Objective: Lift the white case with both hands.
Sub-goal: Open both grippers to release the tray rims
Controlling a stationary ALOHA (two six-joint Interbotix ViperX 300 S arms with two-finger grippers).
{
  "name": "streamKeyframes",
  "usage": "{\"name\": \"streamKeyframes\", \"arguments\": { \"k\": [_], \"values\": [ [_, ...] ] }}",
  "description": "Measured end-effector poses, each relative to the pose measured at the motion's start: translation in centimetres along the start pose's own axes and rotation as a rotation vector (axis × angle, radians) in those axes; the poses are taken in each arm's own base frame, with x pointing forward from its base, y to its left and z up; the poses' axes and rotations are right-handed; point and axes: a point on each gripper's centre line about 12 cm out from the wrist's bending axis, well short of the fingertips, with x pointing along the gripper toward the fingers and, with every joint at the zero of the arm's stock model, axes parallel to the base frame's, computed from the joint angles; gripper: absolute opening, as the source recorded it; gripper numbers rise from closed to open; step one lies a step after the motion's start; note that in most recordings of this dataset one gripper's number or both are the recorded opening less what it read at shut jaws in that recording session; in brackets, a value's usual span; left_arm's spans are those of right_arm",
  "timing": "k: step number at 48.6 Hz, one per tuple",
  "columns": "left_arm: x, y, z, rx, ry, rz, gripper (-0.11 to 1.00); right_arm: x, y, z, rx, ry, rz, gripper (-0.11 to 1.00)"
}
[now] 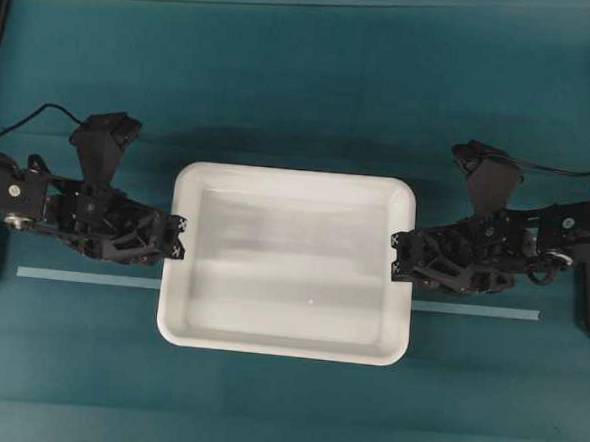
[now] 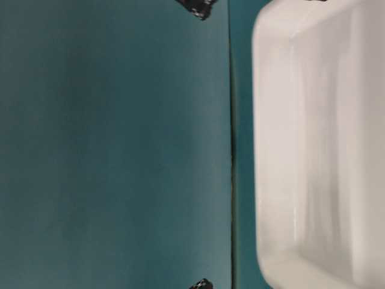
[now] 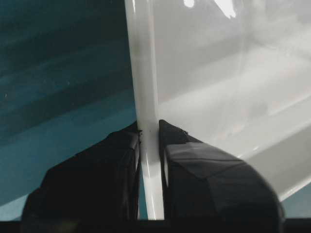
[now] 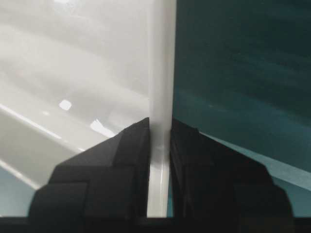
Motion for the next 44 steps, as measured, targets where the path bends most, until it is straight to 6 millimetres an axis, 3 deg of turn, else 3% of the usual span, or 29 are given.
{"name": "streamKeyframes", "arguments": {
  "k": [39,44],
  "values": [
    [0.56,-0.08,0.27,-0.012,-0.005,-0.001,0.07,0.43,-0.51,0.76,0.03,-0.016,-0.012,0.11],
    [0.69,-0.24,0.3,-0.014,-0.006,-0.01,0.16,0.44,-0.62,0.84,0.034,-0.017,-0.014,0.16]
  ]
}}
